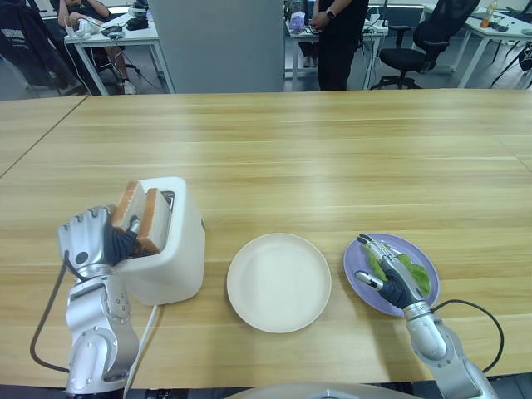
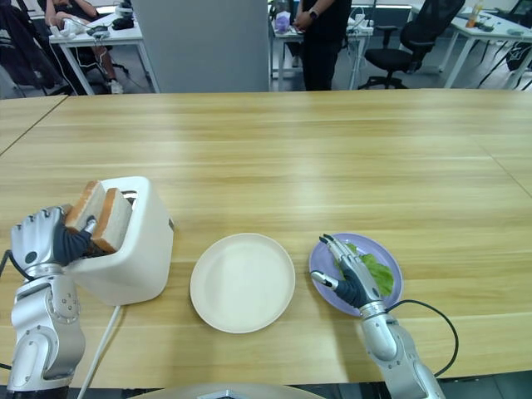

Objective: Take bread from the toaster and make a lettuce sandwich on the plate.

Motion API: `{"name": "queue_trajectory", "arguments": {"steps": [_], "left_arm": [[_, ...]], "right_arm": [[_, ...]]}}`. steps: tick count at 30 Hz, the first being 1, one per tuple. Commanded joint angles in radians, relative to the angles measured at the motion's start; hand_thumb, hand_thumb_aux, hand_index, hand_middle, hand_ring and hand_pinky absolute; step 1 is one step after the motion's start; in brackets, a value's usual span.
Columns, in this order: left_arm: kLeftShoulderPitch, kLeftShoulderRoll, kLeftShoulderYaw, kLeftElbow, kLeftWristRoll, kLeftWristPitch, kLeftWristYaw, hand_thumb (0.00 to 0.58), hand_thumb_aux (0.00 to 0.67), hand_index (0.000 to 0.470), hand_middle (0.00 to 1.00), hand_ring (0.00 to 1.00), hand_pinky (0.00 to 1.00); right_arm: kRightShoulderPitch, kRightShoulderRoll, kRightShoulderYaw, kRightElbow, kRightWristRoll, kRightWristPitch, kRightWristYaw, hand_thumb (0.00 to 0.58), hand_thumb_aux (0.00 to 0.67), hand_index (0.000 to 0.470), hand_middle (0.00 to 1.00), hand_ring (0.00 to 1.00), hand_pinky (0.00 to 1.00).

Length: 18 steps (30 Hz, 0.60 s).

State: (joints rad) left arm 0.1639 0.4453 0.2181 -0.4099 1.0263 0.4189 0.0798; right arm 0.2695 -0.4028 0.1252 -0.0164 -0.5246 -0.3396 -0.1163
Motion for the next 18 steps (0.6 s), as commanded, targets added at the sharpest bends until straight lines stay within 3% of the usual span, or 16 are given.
{"name": "queue_trajectory", "arguments": {"steps": [1, 5, 10, 11, 13, 14, 15, 16, 18], "left_arm": [[-0.098, 0.012, 0.070, -0.084, 0.021, 0.028, 0.057, 0.580, 0.670, 0.460, 1.00, 1.00, 1.00], [-0.172, -0.007, 0.070, -0.131, 0.020, 0.012, 0.096, 0.575, 0.610, 0.419, 1.00, 1.00, 1.00], [-0.200, -0.060, 0.085, -0.162, -0.051, -0.043, 0.163, 0.577, 0.620, 0.426, 1.00, 1.00, 1.00], [-0.202, -0.071, 0.084, -0.167, -0.080, -0.069, 0.176, 0.556, 0.533, 0.366, 1.00, 1.00, 1.00], [-0.221, -0.118, 0.080, -0.175, -0.206, -0.121, 0.170, 0.543, 0.502, 0.345, 1.00, 1.00, 1.00], [-0.229, -0.144, 0.072, -0.174, -0.283, -0.153, 0.158, 0.570, 0.583, 0.400, 1.00, 1.00, 1.00], [-0.235, -0.177, 0.058, -0.166, -0.375, -0.183, 0.128, 0.570, 0.583, 0.400, 1.00, 1.00, 1.00], [-0.237, -0.212, 0.044, -0.153, -0.471, -0.209, 0.090, 0.580, 0.670, 0.460, 1.00, 1.00, 1.00], [-0.220, -0.267, -0.009, -0.115, -0.623, -0.239, -0.003, 0.580, 0.670, 0.460, 1.00, 1.00, 1.00]], "right_arm": [[-0.008, 0.008, 0.001, 0.014, 0.002, 0.012, 0.008, 0.000, 0.000, 0.000, 0.00, 0.00, 0.00], [-0.017, 0.011, 0.003, 0.024, -0.001, 0.011, 0.008, 0.000, 0.000, 0.000, 0.00, 0.00, 0.00], [-0.024, 0.012, 0.006, 0.029, -0.001, 0.012, 0.010, 0.000, 0.000, 0.000, 0.00, 0.00, 0.00], [-0.026, 0.013, 0.007, 0.029, -0.001, 0.012, 0.010, 0.000, 0.000, 0.000, 0.00, 0.00, 0.00], [-0.030, 0.015, 0.007, 0.026, 0.000, 0.013, 0.011, 0.000, 0.000, 0.000, 0.00, 0.00, 0.00], [-0.031, 0.017, 0.006, 0.023, 0.003, 0.013, 0.012, 0.000, 0.000, 0.000, 0.00, 0.00, 0.00], [-0.033, 0.021, 0.003, 0.017, 0.012, 0.013, 0.014, 0.000, 0.000, 0.000, 0.00, 0.00, 0.00], [-0.035, 0.027, -0.003, 0.009, 0.030, 0.015, 0.020, 0.000, 0.000, 0.000, 0.00, 0.00, 0.00], [-0.041, 0.041, -0.021, -0.011, 0.076, 0.026, 0.039, 0.000, 0.000, 0.000, 0.00, 0.00, 0.00]]}}
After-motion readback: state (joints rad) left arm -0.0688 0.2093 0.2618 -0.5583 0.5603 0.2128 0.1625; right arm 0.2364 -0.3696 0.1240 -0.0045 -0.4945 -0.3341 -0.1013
